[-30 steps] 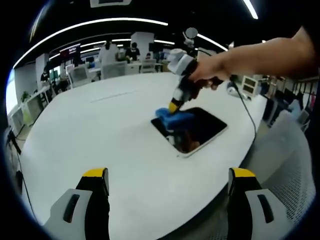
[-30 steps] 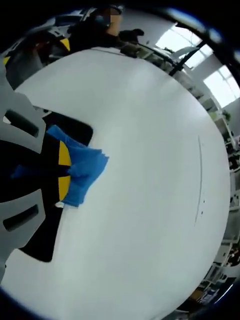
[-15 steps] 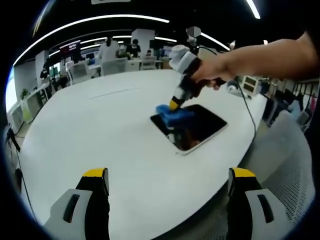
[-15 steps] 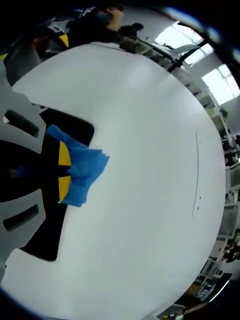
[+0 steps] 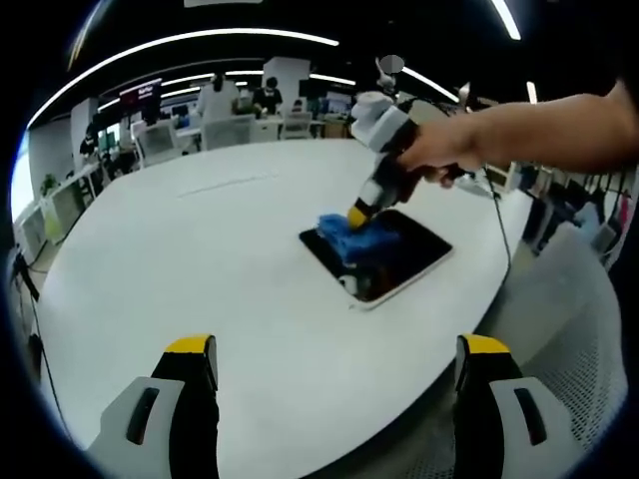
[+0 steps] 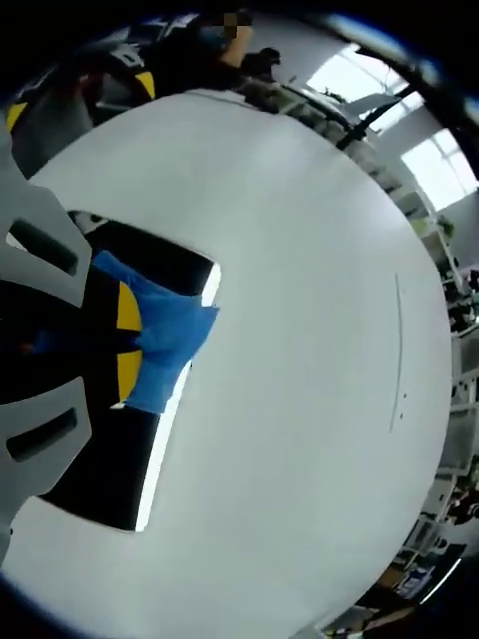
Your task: Wipe the mirror surface with the cleaning cloth until all visible marks leave the cleaned area.
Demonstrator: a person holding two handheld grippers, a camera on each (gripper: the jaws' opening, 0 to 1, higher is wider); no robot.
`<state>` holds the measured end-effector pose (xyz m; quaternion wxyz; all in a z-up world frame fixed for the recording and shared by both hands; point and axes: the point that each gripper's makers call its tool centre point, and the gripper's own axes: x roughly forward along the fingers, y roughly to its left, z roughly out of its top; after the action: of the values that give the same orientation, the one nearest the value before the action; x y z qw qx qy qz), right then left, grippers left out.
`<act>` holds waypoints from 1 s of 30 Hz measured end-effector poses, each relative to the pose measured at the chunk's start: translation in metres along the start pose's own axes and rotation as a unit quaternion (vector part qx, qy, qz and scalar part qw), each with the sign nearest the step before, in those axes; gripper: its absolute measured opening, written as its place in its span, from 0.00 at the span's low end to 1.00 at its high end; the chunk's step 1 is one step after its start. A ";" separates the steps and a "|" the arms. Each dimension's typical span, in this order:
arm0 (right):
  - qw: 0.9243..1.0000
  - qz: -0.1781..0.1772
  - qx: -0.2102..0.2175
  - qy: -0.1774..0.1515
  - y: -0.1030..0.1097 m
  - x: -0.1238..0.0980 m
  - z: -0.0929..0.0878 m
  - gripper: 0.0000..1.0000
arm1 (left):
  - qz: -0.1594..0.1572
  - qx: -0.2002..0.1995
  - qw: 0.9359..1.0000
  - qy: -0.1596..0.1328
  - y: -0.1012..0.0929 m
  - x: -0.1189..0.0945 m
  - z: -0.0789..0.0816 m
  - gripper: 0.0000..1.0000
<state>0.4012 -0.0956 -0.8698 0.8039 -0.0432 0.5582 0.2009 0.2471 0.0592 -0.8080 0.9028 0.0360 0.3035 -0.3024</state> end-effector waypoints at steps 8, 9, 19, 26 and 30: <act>1.000 -0.006 -0.014 -0.007 0.005 0.000 -0.009 0.00 | 0.001 0.003 1.000 0.001 0.000 0.000 -0.001 0.99; 1.000 -0.004 -0.012 -0.007 0.006 -0.001 -0.011 0.00 | 0.001 0.004 1.000 0.002 0.000 0.000 -0.001 0.99; 1.000 0.004 -0.015 -0.008 0.018 -0.009 -0.033 0.00 | -0.001 0.006 1.000 0.003 -0.001 0.001 -0.001 0.99; 1.000 0.007 -0.025 -0.010 0.026 -0.012 -0.047 0.00 | -0.001 0.007 1.000 0.003 -0.001 0.001 -0.001 0.99; 1.000 0.013 -0.013 -0.014 0.028 -0.014 -0.051 0.00 | -0.001 0.009 1.000 0.003 0.000 0.001 -0.002 0.99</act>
<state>0.3416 -0.0892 -0.8718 0.8083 -0.0437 0.5446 0.2192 0.2467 0.0587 -0.8099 0.9013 0.0444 0.3037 -0.3056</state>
